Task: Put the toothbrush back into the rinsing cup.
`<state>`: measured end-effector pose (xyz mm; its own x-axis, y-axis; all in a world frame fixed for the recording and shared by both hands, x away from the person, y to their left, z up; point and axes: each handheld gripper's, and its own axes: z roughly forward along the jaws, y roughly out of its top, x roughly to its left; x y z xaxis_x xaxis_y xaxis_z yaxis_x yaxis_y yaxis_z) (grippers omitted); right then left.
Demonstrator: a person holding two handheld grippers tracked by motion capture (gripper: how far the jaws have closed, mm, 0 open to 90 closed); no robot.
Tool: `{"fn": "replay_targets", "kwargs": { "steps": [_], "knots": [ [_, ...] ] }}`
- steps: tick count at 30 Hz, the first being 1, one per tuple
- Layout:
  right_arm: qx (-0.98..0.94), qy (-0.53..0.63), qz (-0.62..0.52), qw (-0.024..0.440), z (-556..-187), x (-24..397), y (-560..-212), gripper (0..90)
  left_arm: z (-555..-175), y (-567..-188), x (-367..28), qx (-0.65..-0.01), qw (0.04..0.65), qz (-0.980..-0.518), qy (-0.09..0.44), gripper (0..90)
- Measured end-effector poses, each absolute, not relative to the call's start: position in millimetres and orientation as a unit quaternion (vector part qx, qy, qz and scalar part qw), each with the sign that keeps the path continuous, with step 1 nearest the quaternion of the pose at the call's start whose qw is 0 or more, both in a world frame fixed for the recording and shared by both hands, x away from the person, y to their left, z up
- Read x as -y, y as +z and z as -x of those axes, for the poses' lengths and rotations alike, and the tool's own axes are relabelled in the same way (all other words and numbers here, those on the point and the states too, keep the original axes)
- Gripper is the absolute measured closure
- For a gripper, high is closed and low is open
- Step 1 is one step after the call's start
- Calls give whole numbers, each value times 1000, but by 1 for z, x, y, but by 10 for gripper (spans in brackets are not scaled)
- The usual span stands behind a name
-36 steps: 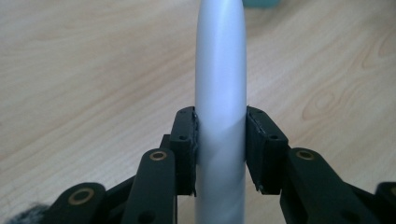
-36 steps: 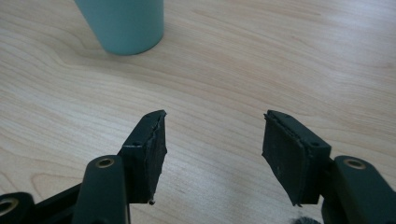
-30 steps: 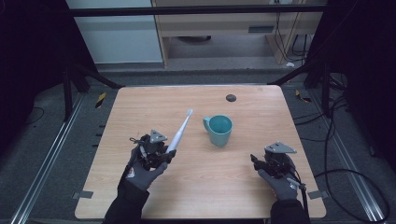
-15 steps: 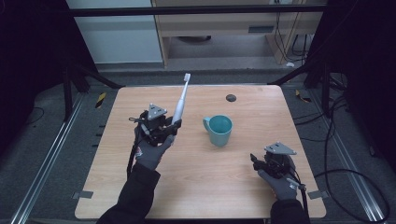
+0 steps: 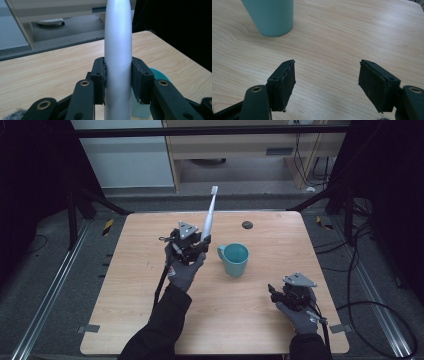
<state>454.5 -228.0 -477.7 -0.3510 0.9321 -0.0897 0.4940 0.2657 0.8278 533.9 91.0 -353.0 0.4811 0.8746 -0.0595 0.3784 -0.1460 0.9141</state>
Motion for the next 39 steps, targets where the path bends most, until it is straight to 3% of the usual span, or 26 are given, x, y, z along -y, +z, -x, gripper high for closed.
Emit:
{"fn": "replay_targets", "kwargs": {
  "steps": [15, 39],
  "knots": [
    [-735, 366, -485, 301, -455, 227, -479, 282, -554, -356, -53, -435, 517, -696, 244, 658],
    [-741, 365, -479, 298, -455, 224, -482, 282, -576, -386, -5, -428, 508, -709, 236, 657]
  ]
}}
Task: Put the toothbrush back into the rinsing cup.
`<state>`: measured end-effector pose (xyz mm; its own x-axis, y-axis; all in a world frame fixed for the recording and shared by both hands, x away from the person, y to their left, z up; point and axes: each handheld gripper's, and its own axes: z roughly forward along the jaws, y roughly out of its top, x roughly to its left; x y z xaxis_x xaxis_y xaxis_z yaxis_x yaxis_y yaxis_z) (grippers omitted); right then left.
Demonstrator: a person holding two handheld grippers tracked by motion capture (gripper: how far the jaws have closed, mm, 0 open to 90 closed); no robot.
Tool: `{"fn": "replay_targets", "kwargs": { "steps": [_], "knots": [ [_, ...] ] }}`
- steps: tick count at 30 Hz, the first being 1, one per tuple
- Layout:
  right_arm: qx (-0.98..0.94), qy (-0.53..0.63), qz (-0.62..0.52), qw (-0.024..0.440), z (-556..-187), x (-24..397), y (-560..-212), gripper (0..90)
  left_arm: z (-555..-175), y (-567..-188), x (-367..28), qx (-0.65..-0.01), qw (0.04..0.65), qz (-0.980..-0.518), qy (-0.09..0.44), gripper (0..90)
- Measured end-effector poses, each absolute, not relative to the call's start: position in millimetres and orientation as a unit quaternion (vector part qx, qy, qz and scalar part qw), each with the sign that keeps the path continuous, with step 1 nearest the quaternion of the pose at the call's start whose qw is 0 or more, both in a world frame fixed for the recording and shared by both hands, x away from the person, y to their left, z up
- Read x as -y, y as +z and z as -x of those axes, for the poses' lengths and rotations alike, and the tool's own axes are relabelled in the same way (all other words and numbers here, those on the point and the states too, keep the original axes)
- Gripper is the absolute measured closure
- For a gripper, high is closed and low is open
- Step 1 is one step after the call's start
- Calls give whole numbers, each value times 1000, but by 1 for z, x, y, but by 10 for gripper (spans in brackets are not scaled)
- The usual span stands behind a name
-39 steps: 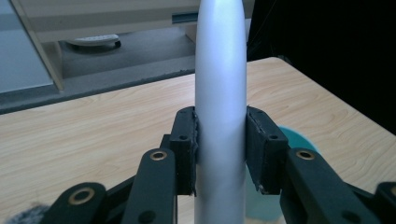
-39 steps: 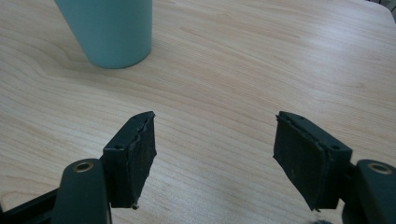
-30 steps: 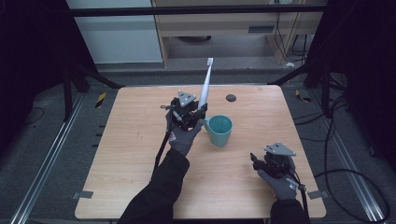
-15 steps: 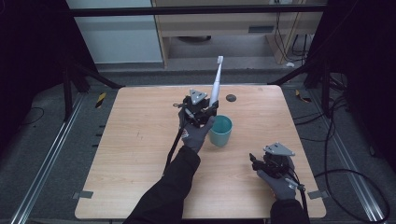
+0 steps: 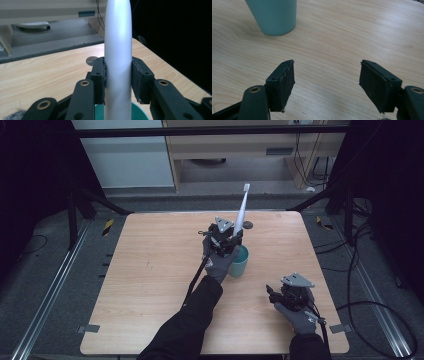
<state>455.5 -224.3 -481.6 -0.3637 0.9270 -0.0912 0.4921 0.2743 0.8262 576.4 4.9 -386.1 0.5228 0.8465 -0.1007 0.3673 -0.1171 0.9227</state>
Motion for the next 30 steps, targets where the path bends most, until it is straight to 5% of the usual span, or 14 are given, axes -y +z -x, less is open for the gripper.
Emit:
{"fn": "replay_targets", "kwargs": {
  "steps": [30],
  "knots": [
    [-743, 360, -480, 297, -457, 224, -483, 275, -569, -436, -2, -429, 478, -731, 229, 655]
  ]
}}
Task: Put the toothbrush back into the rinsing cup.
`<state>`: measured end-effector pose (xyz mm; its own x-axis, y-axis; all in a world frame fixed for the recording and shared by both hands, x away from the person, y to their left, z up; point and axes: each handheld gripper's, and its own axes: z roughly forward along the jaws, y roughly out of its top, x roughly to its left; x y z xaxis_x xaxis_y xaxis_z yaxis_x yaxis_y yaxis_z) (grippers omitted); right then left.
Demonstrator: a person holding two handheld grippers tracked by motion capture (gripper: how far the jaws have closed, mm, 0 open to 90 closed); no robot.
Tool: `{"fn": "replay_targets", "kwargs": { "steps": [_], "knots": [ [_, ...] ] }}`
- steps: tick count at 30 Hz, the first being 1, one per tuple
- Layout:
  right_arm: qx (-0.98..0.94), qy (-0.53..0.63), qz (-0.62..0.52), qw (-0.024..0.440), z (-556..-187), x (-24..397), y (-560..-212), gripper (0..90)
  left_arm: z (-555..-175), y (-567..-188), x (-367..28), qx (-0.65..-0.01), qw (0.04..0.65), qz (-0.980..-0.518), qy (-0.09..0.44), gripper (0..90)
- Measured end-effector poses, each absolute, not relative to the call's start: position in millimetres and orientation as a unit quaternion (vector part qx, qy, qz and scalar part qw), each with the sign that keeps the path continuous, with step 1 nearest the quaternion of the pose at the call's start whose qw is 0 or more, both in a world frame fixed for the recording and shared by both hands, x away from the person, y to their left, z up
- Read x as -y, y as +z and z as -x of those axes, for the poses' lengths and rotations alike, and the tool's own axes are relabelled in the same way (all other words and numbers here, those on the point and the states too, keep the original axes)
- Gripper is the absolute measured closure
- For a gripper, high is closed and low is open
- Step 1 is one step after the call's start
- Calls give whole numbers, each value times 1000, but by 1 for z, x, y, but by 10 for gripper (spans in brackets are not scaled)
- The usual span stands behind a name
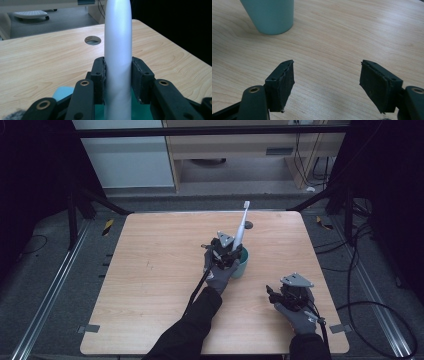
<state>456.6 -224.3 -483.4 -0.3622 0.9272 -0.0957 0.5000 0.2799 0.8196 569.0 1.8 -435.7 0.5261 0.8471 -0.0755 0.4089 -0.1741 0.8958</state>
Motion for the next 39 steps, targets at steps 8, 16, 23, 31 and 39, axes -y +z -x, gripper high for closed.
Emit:
{"fn": "replay_targets", "kwargs": {
  "steps": [8, 16, 23, 31, 39],
  "knots": [
    [-743, 359, -481, 297, -457, 224, -484, 273, -568, -445, -2, -426, 475, -740, 214, 653],
    [-745, 357, -479, 297, -457, 223, -484, 265, -564, -442, -6, -414, 485, -744, 199, 531],
    [-738, 361, -485, 299, -456, 224, -483, 249, -552, -423, -22, -403, 489, -746, 204, 460],
    [-734, 363, -489, 301, -456, 225, -482, 217, -535, -408, -60, -392, 481, -757, 207, 428],
    [-730, 362, -495, 301, -456, 226, -482, 206, -507, -403, -114, -383, 456, -774, 214, 417]
  ]
}}
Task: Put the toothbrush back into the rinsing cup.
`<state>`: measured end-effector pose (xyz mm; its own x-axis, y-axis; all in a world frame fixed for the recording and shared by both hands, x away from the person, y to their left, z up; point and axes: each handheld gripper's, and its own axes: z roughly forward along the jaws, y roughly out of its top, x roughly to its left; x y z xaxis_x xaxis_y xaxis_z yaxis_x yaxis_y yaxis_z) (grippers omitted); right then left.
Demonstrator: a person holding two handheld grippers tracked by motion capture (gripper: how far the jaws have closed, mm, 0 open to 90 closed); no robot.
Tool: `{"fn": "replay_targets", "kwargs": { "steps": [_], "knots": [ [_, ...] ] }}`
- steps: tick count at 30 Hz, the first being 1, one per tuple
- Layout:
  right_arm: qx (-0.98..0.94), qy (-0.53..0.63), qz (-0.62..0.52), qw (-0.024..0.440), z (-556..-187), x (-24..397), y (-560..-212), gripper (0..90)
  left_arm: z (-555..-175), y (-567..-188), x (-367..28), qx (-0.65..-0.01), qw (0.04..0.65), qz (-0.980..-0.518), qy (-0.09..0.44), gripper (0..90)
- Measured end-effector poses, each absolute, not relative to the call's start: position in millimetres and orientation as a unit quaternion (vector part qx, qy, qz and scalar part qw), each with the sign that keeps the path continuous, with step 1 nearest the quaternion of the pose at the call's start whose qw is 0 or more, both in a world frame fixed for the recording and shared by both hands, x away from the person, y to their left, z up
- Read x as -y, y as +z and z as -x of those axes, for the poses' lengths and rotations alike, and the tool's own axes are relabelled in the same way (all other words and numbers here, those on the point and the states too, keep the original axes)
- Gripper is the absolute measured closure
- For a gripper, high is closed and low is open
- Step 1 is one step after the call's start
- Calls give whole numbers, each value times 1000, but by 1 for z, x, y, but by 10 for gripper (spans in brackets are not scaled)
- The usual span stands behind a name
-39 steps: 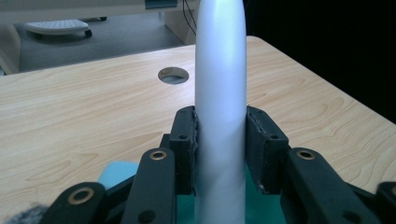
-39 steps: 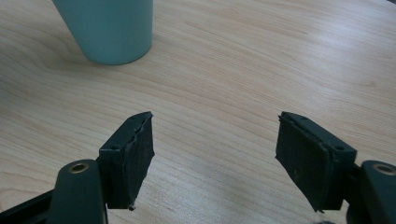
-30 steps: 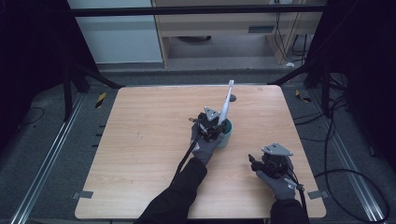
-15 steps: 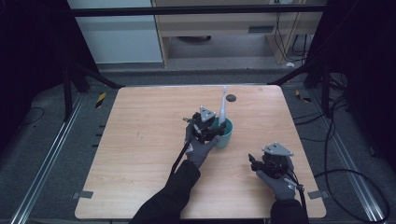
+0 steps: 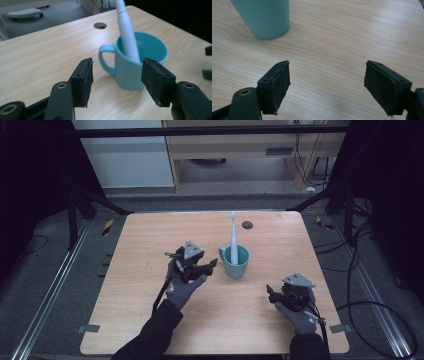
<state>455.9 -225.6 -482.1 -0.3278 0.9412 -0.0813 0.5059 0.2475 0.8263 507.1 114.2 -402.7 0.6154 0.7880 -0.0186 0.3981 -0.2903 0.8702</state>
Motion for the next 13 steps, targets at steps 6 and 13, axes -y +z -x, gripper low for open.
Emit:
{"fn": "replay_targets", "kwargs": {
  "steps": [6, 13],
  "knots": [
    [-730, 357, -499, 302, -456, 225, -482, 196, -494, -407, -148, -403, 447, -770, 210, 419],
    [-728, 355, -502, 304, -455, 226, -482, 187, -478, -419, -184, -422, 438, -766, 207, 423]
  ]
}}
